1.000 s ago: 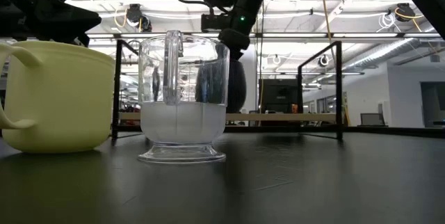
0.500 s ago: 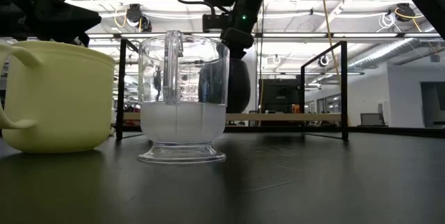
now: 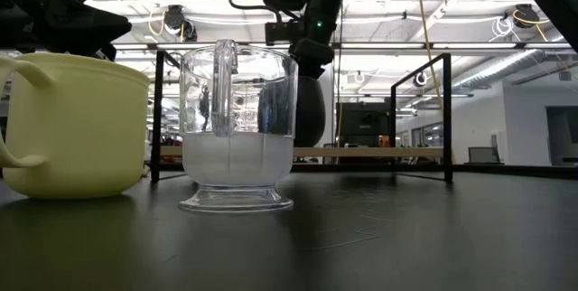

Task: Stack small to large cups/mugs on shelf
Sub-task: Put the black mug on the shelf

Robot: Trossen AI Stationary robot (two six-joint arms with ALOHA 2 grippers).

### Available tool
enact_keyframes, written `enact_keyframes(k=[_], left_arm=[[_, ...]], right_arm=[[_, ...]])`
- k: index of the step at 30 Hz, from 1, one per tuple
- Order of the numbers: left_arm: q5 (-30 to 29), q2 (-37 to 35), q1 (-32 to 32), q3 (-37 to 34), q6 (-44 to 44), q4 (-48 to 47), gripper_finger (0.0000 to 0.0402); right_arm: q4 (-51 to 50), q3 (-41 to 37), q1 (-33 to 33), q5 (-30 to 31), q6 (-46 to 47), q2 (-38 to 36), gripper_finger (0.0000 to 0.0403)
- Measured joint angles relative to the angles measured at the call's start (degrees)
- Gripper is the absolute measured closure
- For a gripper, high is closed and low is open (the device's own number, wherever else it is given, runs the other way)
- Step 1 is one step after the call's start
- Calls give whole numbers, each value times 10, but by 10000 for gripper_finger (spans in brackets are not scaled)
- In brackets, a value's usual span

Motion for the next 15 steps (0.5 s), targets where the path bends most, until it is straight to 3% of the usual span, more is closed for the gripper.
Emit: enact_keyframes(k=[8,15], left_arm=[[0,0,0,0,0,-4,369],[0,0,0,0,-1,-4,369]], right_arm=[[18,0,8,0,-4,0,308],[14,44,19,-3,6,-1,290]])
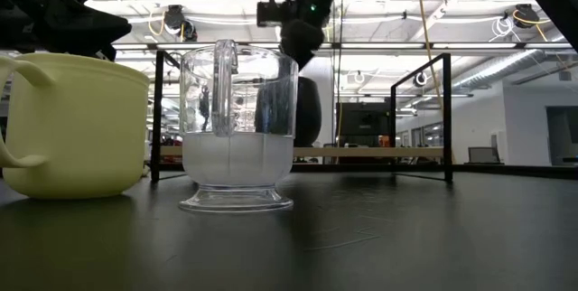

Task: Stack small to large cups/mugs on shelf
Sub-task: Put the black mug on the shelf

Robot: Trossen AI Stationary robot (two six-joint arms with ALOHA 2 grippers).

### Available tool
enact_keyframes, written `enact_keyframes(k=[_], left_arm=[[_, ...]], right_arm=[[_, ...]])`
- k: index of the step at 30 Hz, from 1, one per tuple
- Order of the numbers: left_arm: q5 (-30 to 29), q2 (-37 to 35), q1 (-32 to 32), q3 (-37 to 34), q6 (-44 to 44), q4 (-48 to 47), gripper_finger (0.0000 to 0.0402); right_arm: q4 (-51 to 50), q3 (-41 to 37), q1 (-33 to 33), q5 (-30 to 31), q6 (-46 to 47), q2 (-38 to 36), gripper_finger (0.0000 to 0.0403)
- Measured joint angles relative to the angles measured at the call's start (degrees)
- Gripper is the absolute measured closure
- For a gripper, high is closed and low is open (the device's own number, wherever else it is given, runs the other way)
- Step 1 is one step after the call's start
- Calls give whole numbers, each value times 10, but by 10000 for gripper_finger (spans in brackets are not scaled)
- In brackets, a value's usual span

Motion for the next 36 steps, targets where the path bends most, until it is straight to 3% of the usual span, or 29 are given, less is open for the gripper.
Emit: enact_keyframes(k=[13,22,25,31,36], left_arm=[[0,0,0,0,0,0,369],[0,0,0,0,0,1,369],[0,0,0,0,-3,1,369],[0,0,0,0,-1,2,369],[0,0,0,0,0,3,369]], right_arm=[[-19,22,6,3,21,-14,286],[-11,23,46,5,44,-105,289],[-16,22,68,3,56,-144,310],[-15,0,122,3,63,-226,394],[2,-46,177,22,80,-297,400]])
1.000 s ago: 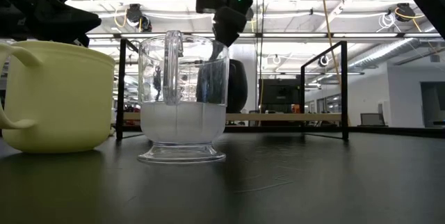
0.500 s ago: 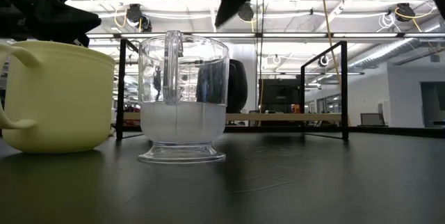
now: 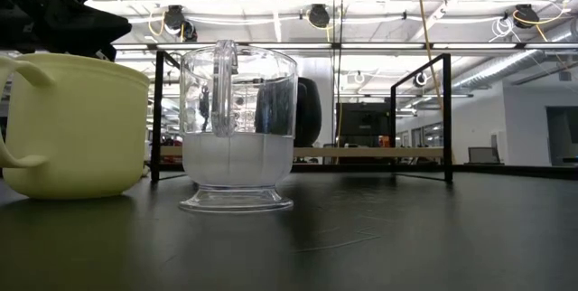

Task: Stack small to large cups/mugs on shelf
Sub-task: Put the black mug on the shelf

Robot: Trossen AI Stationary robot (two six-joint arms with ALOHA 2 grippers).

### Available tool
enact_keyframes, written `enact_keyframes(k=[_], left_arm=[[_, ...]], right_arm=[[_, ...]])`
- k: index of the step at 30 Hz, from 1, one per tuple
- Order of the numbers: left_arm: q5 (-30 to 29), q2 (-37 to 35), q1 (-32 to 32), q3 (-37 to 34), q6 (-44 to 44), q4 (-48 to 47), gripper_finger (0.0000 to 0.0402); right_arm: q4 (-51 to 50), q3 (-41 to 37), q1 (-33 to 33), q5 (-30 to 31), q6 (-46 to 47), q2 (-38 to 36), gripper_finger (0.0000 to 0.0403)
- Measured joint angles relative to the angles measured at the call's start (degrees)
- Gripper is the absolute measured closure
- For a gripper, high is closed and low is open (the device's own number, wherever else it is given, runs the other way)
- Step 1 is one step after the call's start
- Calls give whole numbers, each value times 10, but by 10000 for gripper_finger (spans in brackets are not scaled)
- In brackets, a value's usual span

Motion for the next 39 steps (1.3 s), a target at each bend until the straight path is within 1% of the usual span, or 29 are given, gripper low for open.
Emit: enact_keyframes(k=[5,14,20,23,26,32,35,39], left_arm=[[0,0,0,0,1,0,369],[0,0,0,0,2,-1,369],[0,0,0,0,2,-1,369],[0,0,0,0,1,0,369],[0,0,0,0,1,2,369],[0,0,0,0,1,12,369],[0,0,0,0,1,10,369],[0,0,0,0,0,10,369]], right_arm=[[21,-65,53,41,33,-69,402],[108,-227,159,44,107,-188,403],[212,-359,209,45,123,-252,403],[259,-417,223,45,124,-273,403],[279,-457,228,46,127,-289,403],[284,-505,227,46,136,-321,403],[289,-522,227,46,136,-350,403],[322,-558,227,47,137,-395,403]])
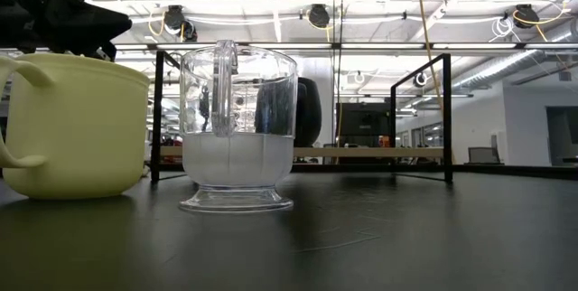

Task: Stack small to large cups/mugs on shelf
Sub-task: Put the black mug on the shelf

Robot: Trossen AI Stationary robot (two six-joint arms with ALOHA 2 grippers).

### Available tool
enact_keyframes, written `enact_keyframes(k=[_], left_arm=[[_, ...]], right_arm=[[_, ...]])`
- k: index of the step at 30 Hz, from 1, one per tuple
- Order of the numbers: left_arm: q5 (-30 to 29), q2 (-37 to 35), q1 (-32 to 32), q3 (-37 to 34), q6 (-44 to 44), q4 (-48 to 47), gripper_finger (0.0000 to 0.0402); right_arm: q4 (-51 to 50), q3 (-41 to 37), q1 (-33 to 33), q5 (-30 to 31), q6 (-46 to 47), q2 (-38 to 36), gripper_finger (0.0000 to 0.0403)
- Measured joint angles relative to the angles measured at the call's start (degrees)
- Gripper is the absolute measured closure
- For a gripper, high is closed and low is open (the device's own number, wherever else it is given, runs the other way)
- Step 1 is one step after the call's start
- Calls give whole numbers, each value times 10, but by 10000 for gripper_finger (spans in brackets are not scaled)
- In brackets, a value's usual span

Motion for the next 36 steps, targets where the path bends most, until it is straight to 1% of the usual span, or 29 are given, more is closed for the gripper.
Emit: enact_keyframes(k=[5,15,20,26,31,36], left_arm=[[0,0,0,0,0,0,369],[3,0,0,0,-15,-1,369],[10,0,0,0,-17,0,369],[12,0,0,0,-16,-4,369],[12,0,0,0,-16,-3,369],[12,0,0,0,-15,-3,369]], right_arm=[[53,-66,0,0,0,-54,403],[96,-170,2,-3,0,-118,403],[185,-242,2,-5,-3,-155,403],[235,-317,2,-6,-15,-198,403],[283,-369,2,-6,-15,-235,403],[289,-395,2,-6,-15,-262,403]])
